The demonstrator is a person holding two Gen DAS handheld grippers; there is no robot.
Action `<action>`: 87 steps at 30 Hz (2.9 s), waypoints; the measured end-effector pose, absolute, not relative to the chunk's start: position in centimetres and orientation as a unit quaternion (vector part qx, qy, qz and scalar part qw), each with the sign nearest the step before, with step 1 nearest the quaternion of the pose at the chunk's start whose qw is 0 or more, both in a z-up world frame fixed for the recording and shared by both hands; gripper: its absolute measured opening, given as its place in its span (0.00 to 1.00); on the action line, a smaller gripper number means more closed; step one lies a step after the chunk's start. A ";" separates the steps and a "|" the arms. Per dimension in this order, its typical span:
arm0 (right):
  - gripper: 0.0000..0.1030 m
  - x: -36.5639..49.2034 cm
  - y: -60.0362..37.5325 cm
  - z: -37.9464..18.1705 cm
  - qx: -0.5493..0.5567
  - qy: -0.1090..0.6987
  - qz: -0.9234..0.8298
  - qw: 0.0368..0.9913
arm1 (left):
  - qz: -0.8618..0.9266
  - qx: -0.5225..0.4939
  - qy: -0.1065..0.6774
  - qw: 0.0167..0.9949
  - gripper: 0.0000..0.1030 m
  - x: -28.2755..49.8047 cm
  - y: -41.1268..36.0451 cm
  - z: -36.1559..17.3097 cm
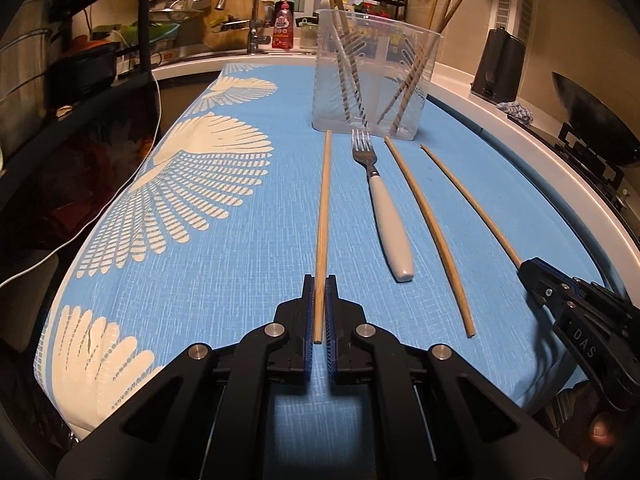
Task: Organize utensils
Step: 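Grasp a wooden chopstick with the left gripper while the right grasps another chopstick, then lift both held chopsticks up and lower them into the clear container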
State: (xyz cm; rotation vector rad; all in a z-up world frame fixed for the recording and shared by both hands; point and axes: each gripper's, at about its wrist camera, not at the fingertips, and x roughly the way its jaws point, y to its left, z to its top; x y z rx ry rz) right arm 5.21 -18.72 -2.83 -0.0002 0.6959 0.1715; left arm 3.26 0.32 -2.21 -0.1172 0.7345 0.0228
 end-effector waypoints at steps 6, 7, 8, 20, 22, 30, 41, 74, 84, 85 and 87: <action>0.10 5.2 -18.6 -2.9 -0.004 0.337 0.084 0.938 | 0.015 -0.053 0.348 0.936 0.06 3.1 0.3 -2.4; 0.10 5.2 -18.6 -3.0 -0.005 0.336 0.084 0.938 | 0.016 -0.054 0.347 0.936 0.06 3.1 0.2 -2.4; 0.10 5.2 -18.6 -3.0 -0.006 0.335 0.084 0.938 | 0.018 -0.055 0.345 0.937 0.06 3.1 0.2 -2.4; 0.10 5.2 -18.4 -3.0 -0.015 0.330 0.084 0.940 | 0.026 -0.048 0.321 0.946 0.06 3.3 -0.4 -2.7; 0.07 5.2 -18.4 -3.1 -0.015 0.329 0.085 0.941 | 0.026 -0.047 0.317 0.947 0.06 3.2 -0.4 -2.7; 0.06 4.8 -18.9 -3.0 -0.003 0.325 0.074 0.943 | 0.030 -0.059 0.314 0.947 0.05 2.9 0.2 -2.1; 0.07 4.8 -18.9 -3.1 -0.004 0.324 0.066 0.944 | 0.027 -0.057 0.320 0.945 0.05 2.9 0.0 -2.7; 0.06 5.0 -18.9 -2.9 -0.006 0.325 0.065 0.943 | 0.026 -0.050 0.321 0.945 0.05 2.9 -0.4 -2.4; 0.06 3.4 -19.3 0.6 -0.004 0.291 0.066 0.955 | 0.016 -0.039 0.288 0.957 0.05 1.5 -0.4 -0.2; 0.06 3.1 -19.4 1.1 -0.006 0.286 0.066 0.956 | 0.015 -0.040 0.283 0.958 0.05 1.3 -0.3 0.2; 0.06 2.5 -19.4 1.9 -0.006 0.279 0.066 0.958 | 0.012 -0.042 0.270 0.962 0.05 0.9 0.0 1.0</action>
